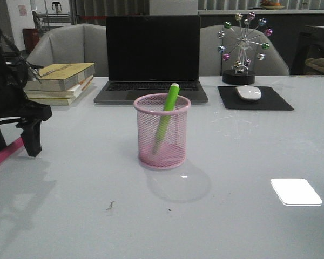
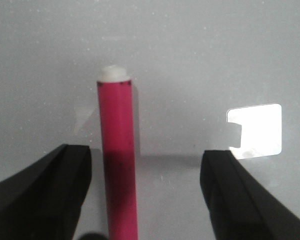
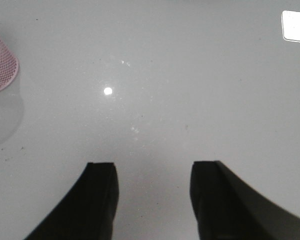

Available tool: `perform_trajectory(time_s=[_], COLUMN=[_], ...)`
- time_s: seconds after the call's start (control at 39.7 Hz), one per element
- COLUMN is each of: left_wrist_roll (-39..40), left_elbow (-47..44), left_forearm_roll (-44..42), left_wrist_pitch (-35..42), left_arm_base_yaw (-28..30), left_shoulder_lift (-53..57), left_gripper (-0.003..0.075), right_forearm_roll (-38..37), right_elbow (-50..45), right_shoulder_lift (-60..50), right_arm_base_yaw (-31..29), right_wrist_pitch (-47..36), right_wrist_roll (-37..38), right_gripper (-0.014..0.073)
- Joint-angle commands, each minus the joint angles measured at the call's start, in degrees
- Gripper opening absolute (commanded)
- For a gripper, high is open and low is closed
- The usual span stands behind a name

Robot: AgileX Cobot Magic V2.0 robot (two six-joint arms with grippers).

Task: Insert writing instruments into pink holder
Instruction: 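Lower the left gripper and grasp the pink highlighter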

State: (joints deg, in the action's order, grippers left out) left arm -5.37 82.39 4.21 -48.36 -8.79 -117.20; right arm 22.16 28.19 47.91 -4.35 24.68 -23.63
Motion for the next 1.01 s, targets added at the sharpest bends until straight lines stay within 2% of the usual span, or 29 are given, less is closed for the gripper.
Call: perform_trajectory(time_s=[0.0,0.18,0.43,0.5,0.68,0.98], left_wrist_roll=[0.6,0.6,0.6,0.6,0.6,0.6], left_elbow=[1.66,1.66,1.66,1.66,1.66,3.45], left_forearm_roll=[0.25,0.63,1.93,2.07,2.07,2.67], left_wrist_pitch=[2.52,2.96,0.47,-0.11,-0.78,-3.93], left_arm_base_yaw=[-0.36,-0.36,-0.36,-0.36,-0.36,-0.36], left_shoulder_lift=[2.8,1.67,-1.17,-1.4,-1.4,0.19], left_gripper=[0.05,0.0436,0.0411,0.0349,0.0087,0.0098], right_forearm_roll=[1.09,1.09,1.09,1.09,1.09,1.09], right_elbow=[1.68,1.68,1.68,1.68,1.68,1.68], right_shoulder_lift=[-0.7,-0.7,-0.7,-0.7,-0.7,-0.7], right_arm_base_yaw=[0.02,0.02,0.02,0.02,0.02,0.02], right_wrist_pitch=[-2.71,-2.34,-2.12,-2.12,-1.69,-1.51], right_wrist_roll=[-0.8,-0.85,-0.85,-0.85,-0.85,-0.85], right_gripper=[0.0444,0.0444,0.0444,0.0444,0.0444,0.0444])
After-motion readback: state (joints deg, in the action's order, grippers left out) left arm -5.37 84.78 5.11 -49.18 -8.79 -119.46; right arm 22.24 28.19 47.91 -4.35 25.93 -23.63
